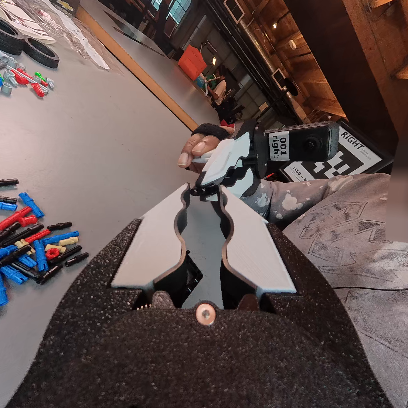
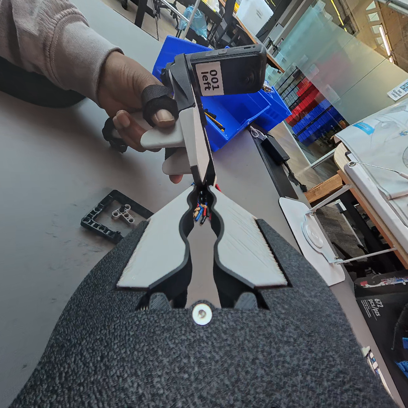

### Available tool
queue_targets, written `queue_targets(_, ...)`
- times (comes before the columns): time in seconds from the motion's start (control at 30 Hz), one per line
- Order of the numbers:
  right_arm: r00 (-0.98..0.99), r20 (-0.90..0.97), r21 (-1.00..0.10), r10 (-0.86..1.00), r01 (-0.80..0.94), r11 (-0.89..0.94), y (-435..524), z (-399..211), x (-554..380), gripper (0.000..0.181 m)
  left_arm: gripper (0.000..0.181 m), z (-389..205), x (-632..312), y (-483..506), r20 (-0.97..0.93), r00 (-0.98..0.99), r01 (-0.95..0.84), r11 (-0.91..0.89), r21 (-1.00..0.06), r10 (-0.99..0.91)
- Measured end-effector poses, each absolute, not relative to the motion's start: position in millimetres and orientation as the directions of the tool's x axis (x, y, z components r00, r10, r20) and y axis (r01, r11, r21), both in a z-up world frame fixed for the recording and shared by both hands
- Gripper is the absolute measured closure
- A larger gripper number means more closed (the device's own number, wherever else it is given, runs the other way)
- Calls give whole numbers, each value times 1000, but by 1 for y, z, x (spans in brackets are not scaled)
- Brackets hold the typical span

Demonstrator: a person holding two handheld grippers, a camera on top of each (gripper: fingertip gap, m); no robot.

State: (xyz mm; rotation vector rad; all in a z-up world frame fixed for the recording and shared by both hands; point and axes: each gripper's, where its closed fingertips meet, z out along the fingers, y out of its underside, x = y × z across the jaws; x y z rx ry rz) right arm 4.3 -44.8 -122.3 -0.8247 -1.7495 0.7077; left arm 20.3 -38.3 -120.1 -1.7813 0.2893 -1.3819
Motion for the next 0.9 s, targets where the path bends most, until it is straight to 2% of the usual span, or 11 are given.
queue_targets(0.1,-228,539,-799,811,167,578,-47,-117,5,174,157,-115,20,-42,692,332,315,-616,-722,-641)
queue_targets(0.3,-225,536,-818,814,100,566,-51,-105,9,174,144,-108,18,-51,682,290,320,-604,-730,-671)
queue_targets(0.43,-242,558,-803,794,85,590,-58,-107,7,174,145,-105,24,-54,701,240,320,-627,-710,-671)
queue_targets(0.53,-247,575,-792,780,72,606,-63,-106,7,174,157,-106,27,-58,714,216,309,-647,-697,-666)
queue_targets(0.63,-251,560,-804,790,64,591,-64,-105,7,174,158,-104,27,-60,717,205,307,-652,-693,-666)
queue_targets(0.7,-235,545,-819,805,58,571,-60,-102,8,172,158,-102,24,-59,693,237,307,-624,-719,-681)
queue_targets(0.77,-227,478,-865,849,44,499,-52,-93,13,160,158,-94,10,-54,654,308,333,-566,-754,-691)
queue_targets(0.83,-192,395,-911,898,46,411,-35,-83,19,153,158,-89,-19,-44,549,510,306,-457,-835,-662)
queue_targets(0.9,-159,345,-931,925,69,359,-16,-80,24,151,158,-81,-70,-33,356,770,203,-326,-923,-529)
